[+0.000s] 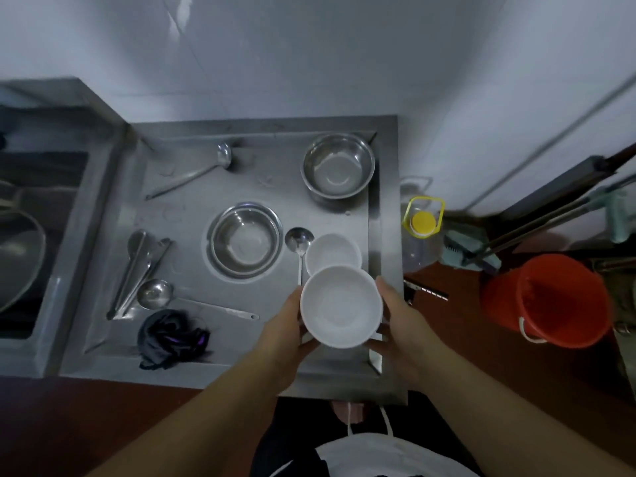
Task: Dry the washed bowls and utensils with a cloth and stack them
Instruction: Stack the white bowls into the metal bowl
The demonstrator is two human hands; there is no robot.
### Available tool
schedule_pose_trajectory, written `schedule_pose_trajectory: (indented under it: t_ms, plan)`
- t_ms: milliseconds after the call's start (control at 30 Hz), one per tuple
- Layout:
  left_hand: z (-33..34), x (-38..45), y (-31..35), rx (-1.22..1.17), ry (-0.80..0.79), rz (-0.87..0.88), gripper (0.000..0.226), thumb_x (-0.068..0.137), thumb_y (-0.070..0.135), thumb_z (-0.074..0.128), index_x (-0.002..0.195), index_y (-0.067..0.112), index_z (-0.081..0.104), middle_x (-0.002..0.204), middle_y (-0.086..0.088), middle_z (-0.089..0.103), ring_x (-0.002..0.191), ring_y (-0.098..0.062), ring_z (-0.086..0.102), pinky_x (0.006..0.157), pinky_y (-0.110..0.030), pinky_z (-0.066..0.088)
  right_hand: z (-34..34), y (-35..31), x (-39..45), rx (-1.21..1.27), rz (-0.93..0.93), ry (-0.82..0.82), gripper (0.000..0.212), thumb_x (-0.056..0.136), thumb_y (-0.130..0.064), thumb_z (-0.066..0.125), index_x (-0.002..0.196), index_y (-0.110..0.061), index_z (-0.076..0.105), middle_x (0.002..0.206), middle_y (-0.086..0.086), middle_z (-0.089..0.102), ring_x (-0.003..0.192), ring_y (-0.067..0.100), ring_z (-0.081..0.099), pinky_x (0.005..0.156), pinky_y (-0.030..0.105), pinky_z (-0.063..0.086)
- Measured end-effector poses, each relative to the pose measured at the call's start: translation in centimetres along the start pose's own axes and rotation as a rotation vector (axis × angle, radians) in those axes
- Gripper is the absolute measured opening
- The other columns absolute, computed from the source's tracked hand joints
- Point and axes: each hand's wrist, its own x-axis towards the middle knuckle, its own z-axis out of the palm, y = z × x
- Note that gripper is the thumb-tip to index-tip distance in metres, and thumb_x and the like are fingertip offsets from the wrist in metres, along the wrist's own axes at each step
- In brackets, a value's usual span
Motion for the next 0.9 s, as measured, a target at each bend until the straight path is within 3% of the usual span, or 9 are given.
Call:
schedule_pose_trajectory:
  t_ms: [67,133,267,300,433,500,600,767,900]
  plan:
    - [1.4,-0.8,2.1,-0.018,0.019,0.034,0.037,0.1,0.055,0.059,0.117,0.027,0.075,0.103,0.002,0.081,0.104,-0.022,0.073,0.087,-0.042,0.062,0.6,-2.4,-0.7,-0.033,-0.033,-0.01,0.038,0.1,-0.061,0.057,0.114,-0.029,0.072,0.113,0.0,0.076,0.107,0.02,0.07,0.096,0.047,0.058]
    - [2.5,-1.0,4.1,-0.014,0.012,0.068,0.04,0.098,0.06,0.06,0.121,0.03,0.073,0.102,0.003,0.082,0.108,-0.023,0.073,0.097,-0.047,0.061,1.3,-4.9,-0.8,-0.065,-0.057,-0.022,0.041,0.098,-0.065,0.057,0.115,-0.03,0.071,0.118,0.002,0.073,0.112,0.023,0.067,0.1,0.05,0.057]
    - [4.1,0.9,8.7,0.016,0.023,0.097,0.047,0.095,0.064,0.06,0.126,0.029,0.069,0.12,-0.003,0.075,0.115,-0.023,0.069,0.102,-0.047,0.056,3.2,-9.9,0.2,-0.093,-0.11,-0.042,0.05,0.095,-0.071,0.057,0.104,-0.024,0.072,0.088,0.001,0.075,0.081,0.021,0.07,0.064,0.035,0.057]
    - [4.5,1.5,10.0,0.021,0.025,0.102,0.046,0.095,0.063,0.061,0.124,0.027,0.069,0.123,-0.004,0.073,0.116,-0.024,0.067,0.102,-0.047,0.056,3.6,-11.1,0.7,-0.091,-0.122,-0.058,0.052,0.094,-0.072,0.057,0.104,-0.023,0.072,0.087,0.0,0.075,0.078,0.02,0.069,0.062,0.033,0.056]
    - [5.6,5.0,14.8,0.054,-0.029,0.122,0.045,0.094,0.06,0.062,0.12,0.024,0.069,0.125,-0.007,0.069,0.114,-0.028,0.066,0.092,-0.043,0.059,5.5,-15.9,3.4,-0.061,-0.144,-0.067,0.058,0.089,-0.073,0.063,0.123,-0.026,0.071,0.119,0.005,0.074,0.106,0.027,0.07,0.079,0.04,0.06]
    - [6.2,7.2,17.0,0.058,-0.048,0.129,0.048,0.093,0.06,0.063,0.124,0.023,0.068,0.126,-0.006,0.067,0.11,-0.029,0.065,0.082,-0.04,0.058,6.7,-18.0,5.0,-0.051,-0.149,-0.041,0.061,0.088,-0.074,0.064,0.126,-0.027,0.07,0.122,0.005,0.073,0.109,0.027,0.069,0.078,0.039,0.06]
    - [7.1,10.3,20.1,0.04,-0.049,0.125,0.046,0.093,0.058,0.066,0.126,0.025,0.067,0.129,-0.004,0.067,0.115,-0.028,0.064,0.089,-0.041,0.058,8.5,-20.7,8.2,-0.05,-0.17,-0.005,0.063,0.084,-0.074,0.065,0.127,-0.027,0.07,0.122,0.003,0.073,0.109,0.025,0.068,0.08,0.039,0.059]
    - [8.1,16.0,23.7,0.083,-0.04,0.106,0.036,0.097,0.059,0.061,0.117,0.029,0.068,0.119,-0.001,0.07,0.111,-0.025,0.066,0.084,-0.037,0.06,10.6,-23.3,14.5,0.023,-0.152,0.054,0.083,0.075,-0.085,0.062,0.133,-0.026,0.064,0.112,0.003,0.071,0.097,0.026,0.069,0.081,0.042,0.062]
    - [8.6,20.5,24.6,0.106,-0.002,0.072,0.033,0.101,0.058,0.055,0.107,0.028,0.066,0.108,-0.002,0.068,0.102,-0.024,0.065,0.084,-0.038,0.059,11.3,-24.0,19.1,0.056,-0.129,0.127,0.087,0.07,-0.09,0.056,0.131,-0.029,0.064,0.126,0.004,0.071,0.111,0.029,0.069,0.095,0.047,0.06]
